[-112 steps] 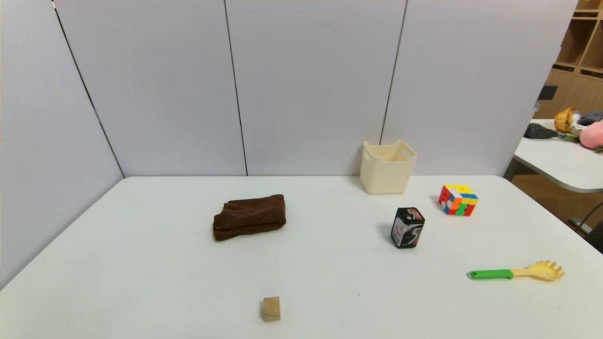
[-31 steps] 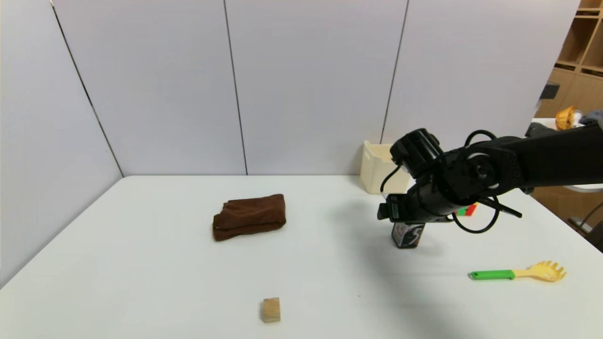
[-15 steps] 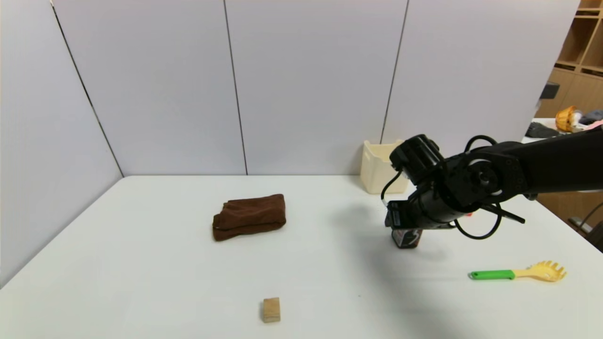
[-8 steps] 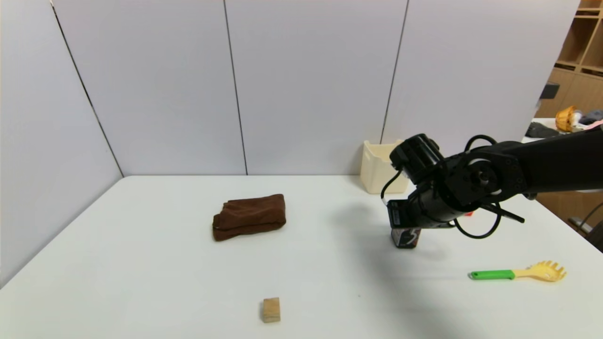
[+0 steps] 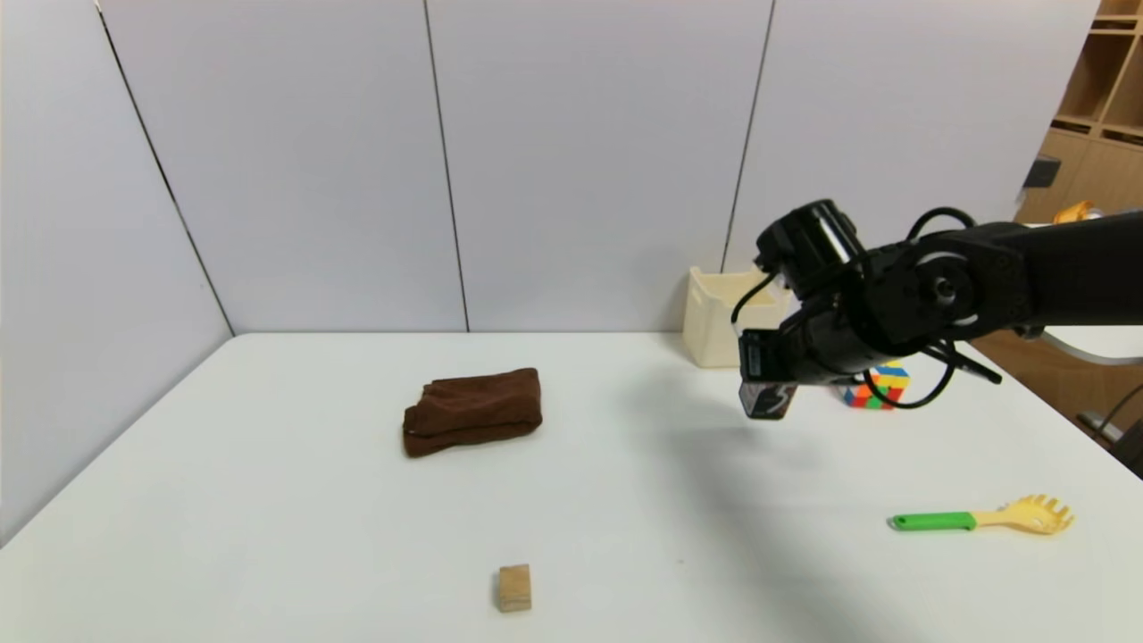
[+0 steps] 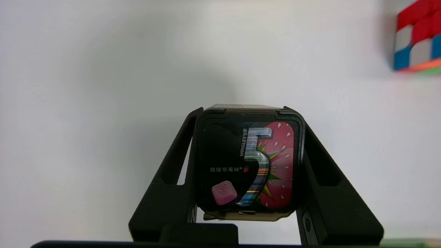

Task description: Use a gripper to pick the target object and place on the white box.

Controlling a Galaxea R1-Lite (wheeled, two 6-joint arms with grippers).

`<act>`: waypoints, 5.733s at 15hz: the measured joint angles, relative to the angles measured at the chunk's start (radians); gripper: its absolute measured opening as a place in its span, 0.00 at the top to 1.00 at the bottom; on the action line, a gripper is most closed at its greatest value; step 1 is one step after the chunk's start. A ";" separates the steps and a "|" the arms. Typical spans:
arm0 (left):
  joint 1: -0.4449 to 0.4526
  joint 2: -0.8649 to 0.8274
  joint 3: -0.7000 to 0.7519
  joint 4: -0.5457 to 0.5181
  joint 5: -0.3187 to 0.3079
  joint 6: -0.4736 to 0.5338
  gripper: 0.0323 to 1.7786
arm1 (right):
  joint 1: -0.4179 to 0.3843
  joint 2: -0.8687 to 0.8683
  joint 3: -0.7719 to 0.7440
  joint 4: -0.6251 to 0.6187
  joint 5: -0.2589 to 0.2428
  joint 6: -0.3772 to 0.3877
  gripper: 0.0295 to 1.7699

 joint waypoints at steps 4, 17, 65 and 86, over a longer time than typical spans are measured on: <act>-0.001 0.000 0.000 0.000 0.000 0.000 0.05 | -0.050 0.031 -0.216 -0.002 0.000 -0.026 0.59; -0.001 0.000 0.000 0.000 0.000 0.000 0.05 | -0.102 0.280 -0.506 -0.130 -0.003 -0.044 0.59; -0.001 0.000 0.000 0.000 0.000 0.000 0.05 | -0.113 -1.035 0.530 0.012 0.000 -0.155 0.05; 0.000 0.000 0.000 0.000 0.000 0.000 0.05 | -0.398 -1.934 1.438 -0.387 0.340 -0.559 0.04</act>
